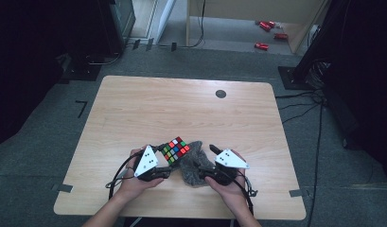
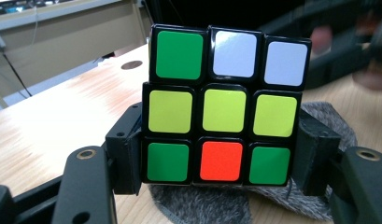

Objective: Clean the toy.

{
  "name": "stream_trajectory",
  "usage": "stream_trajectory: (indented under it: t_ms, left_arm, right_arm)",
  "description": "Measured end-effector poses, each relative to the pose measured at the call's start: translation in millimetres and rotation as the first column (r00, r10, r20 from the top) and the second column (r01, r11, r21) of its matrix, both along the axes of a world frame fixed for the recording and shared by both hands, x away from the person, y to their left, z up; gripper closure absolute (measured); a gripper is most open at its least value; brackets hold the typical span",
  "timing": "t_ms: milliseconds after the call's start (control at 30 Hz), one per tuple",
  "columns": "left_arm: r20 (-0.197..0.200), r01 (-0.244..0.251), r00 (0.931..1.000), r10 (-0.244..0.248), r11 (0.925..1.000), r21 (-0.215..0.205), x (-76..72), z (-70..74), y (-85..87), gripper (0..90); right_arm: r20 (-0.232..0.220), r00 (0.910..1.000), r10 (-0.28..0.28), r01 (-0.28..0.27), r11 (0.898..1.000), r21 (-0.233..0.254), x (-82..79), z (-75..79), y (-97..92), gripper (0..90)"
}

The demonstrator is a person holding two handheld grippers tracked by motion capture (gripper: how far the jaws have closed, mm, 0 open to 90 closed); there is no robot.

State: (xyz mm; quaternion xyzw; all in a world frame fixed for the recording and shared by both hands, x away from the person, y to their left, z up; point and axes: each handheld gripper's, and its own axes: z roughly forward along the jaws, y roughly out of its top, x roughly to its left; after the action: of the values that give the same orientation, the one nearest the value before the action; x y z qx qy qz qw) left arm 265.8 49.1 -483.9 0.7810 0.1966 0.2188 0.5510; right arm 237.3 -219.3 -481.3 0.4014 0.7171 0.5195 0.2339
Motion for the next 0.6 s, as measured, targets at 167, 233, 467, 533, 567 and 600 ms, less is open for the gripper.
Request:
stream_trajectory:
  t_ms: [167, 233, 467, 533, 567, 600]
  left_arm:
    - [-0.045, -0.021, 0.9988, 0.020, 0.9996, -0.019, 2.3, 1.9, 5.7, 34.4]
    - [-0.056, -0.025, 0.9981, 0.024, 0.9994, -0.024, 3.0, 1.6, 7.2, 34.4]
    - [-0.068, -0.029, 0.9973, 0.027, 0.9993, -0.026, 3.3, 1.8, 8.1, 34.4]
    - [-0.071, -0.031, 0.9971, 0.029, 0.9993, -0.022, 3.0, 1.2, 7.4, 34.4]
    - [-0.071, -0.031, 0.9970, 0.030, 0.9993, -0.021, 2.8, 1.0, 7.1, 34.4]
    - [-0.071, -0.031, 0.9970, 0.030, 0.9993, -0.021, 2.7, 0.8, 6.9, 34.3]
  right_arm:
    - [-0.101, 0.9943, 0.035, -0.047, 0.992, -0.121, 7.0, -19.7, 11.0, 33.5]
    - [-0.140, 0.9880, 0.065, -0.086, 0.985, -0.152, 7.5, -23.5, 13.8, 48.2]
    - [-0.200, 0.9746, 0.100, -0.139, 0.971, -0.192, 9.5, -29.6, 14.6, 70.2]
    - [-0.198, 0.9747, 0.102, -0.141, 0.972, -0.188, 9.6, -29.1, 13.6, 73.0]
    - [-0.193, 0.9756, 0.104, -0.142, 0.971, -0.192, 9.1, -28.6, 13.3, 74.3]
    - [-0.190, 0.9764, 0.103, -0.140, 0.971, -0.191, 8.3, -27.9, 13.3, 74.7]
